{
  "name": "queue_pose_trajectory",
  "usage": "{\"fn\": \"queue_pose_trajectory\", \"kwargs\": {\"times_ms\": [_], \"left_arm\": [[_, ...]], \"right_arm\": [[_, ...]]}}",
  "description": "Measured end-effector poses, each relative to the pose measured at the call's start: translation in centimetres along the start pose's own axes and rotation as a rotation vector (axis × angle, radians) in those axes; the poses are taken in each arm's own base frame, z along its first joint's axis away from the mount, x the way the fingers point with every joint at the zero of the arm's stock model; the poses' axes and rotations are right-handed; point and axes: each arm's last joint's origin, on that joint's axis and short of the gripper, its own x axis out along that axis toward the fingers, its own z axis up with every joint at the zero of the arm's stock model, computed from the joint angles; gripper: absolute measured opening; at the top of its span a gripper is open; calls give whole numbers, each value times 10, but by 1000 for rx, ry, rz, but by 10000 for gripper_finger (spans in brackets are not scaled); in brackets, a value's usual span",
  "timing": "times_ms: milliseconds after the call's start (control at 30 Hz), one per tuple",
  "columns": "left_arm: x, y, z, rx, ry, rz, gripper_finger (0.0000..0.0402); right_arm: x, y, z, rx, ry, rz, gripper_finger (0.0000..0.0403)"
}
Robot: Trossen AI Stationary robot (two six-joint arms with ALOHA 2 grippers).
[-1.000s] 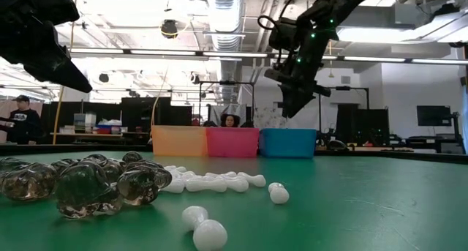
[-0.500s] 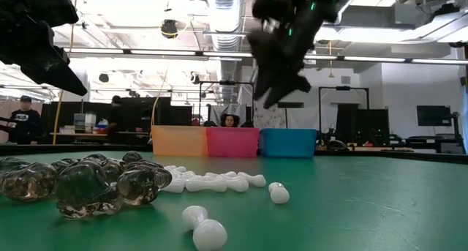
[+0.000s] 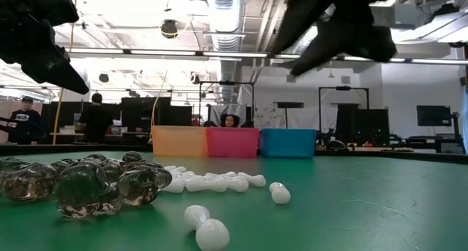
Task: Sort Halloween decoration
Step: Put the violet witch hat toy into the red bin
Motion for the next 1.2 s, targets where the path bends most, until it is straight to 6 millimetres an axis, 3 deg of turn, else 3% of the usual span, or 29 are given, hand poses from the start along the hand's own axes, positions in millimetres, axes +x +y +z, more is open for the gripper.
{"fn": "queue_pose_trajectory", "kwargs": {"times_ms": [167, 300, 533, 733, 967, 1200], "left_arm": [[0, -1, 1, -14, -10, -11, 148], [0, -2, 2, -20, -13, -16, 148], [0, -2, 2, -12, -13, -16, 148], [0, -1, 1, 0, -10, -13, 148], [0, -2, 1, 0, -6, -17, 148], [0, -2, 1, -7, 5, -25, 148]], "right_arm": [[26, 12, -17, 54, 125, 20, 168], [40, 25, -17, 70, 249, -18, 168], [49, 52, -17, 57, 335, -209, 168], [65, 76, -23, 72, 362, -230, 168], [87, 71, -43, 104, 458, -339, 168], [89, 70, -42, 116, 453, -338, 168]]}}
